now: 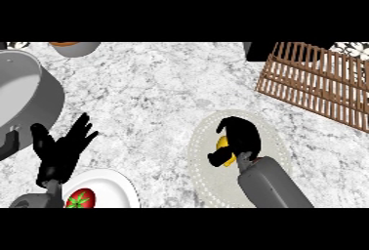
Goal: Pick the lemon from the placemat and place it in the tiered shelf
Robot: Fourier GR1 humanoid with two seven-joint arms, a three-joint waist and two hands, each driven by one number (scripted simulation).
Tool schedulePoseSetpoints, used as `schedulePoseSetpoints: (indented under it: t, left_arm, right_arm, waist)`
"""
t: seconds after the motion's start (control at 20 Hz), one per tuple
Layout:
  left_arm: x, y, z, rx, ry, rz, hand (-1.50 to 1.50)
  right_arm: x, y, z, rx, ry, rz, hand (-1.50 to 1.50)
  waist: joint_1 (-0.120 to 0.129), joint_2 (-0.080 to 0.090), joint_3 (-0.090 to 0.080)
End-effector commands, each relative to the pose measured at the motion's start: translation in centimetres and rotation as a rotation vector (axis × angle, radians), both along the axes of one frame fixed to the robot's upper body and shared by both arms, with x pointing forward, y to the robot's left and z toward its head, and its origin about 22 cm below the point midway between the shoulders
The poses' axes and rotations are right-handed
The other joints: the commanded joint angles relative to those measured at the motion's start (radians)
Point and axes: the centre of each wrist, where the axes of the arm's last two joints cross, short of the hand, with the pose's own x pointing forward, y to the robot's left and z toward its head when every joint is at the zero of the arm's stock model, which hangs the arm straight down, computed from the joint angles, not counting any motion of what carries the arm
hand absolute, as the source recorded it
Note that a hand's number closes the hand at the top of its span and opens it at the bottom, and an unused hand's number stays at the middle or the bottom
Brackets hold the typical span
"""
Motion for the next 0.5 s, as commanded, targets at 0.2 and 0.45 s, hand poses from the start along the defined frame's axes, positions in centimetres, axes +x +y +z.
schedulePoseSetpoints:
  t: [0.2,0.45]
  left_arm:
    - [-0.2,-0.6,0.2,0.004,0.039,-0.005,0.00]
    - [0.8,0.3,0.2,-0.011,0.051,0.022,0.00]
  right_arm:
    - [-0.9,1.1,-1.7,0.083,-0.043,0.089,1.50]
    - [-3.3,3.0,3.1,0.134,-0.219,0.142,1.50]
  waist:
    - [-0.002,0.011,0.000]
    - [-0.014,0.008,0.000]
